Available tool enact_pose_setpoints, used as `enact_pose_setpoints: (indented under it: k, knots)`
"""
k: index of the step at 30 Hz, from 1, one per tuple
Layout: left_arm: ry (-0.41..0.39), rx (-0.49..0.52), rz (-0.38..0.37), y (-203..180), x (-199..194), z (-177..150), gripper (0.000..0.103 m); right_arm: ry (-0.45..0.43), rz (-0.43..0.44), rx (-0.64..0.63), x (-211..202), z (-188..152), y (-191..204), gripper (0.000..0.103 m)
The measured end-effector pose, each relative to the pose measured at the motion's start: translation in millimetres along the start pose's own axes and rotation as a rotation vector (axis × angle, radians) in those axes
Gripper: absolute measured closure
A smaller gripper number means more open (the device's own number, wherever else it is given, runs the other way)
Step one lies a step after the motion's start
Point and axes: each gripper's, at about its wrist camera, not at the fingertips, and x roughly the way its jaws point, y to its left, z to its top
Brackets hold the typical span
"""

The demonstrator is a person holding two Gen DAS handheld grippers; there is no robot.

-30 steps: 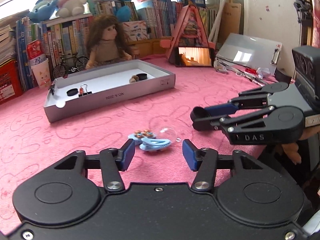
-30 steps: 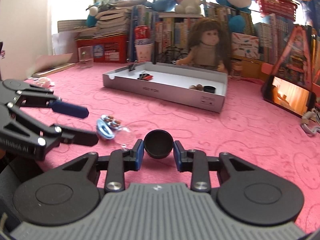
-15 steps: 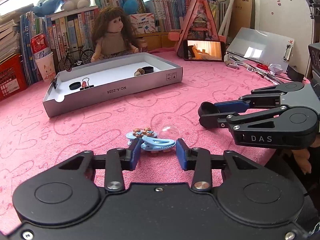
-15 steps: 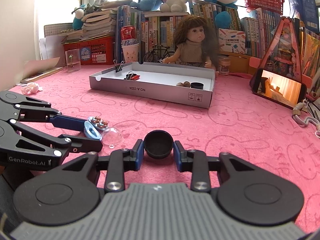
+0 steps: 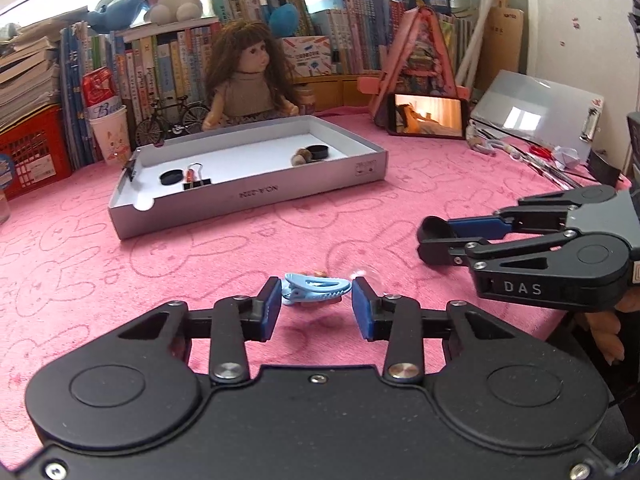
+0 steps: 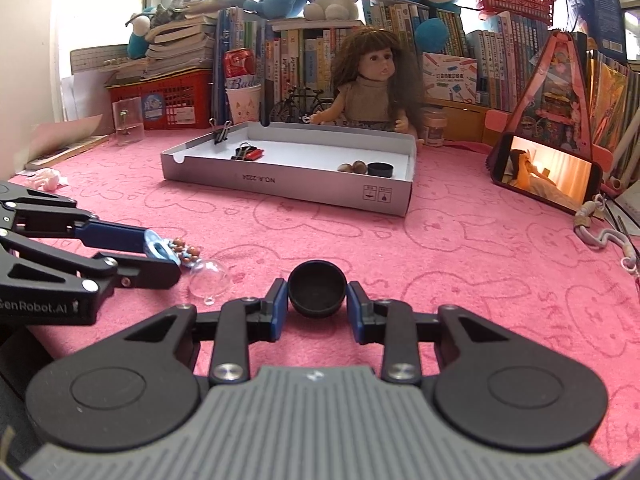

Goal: Organize rigid objects
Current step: 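Grasp the blue beaded hair clip with the left tool while the right tool grasps a black lid, then carry the hair clip and black lid into the tray and open both tools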

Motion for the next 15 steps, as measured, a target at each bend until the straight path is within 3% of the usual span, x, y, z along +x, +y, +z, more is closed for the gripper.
enact_pose_setpoints:
  k: [15]
  knots:
    - [-0.035,-0.077,0.095,30,5,20,0.066,0.010,-0.051,0.055,12,21,-8,0.066]
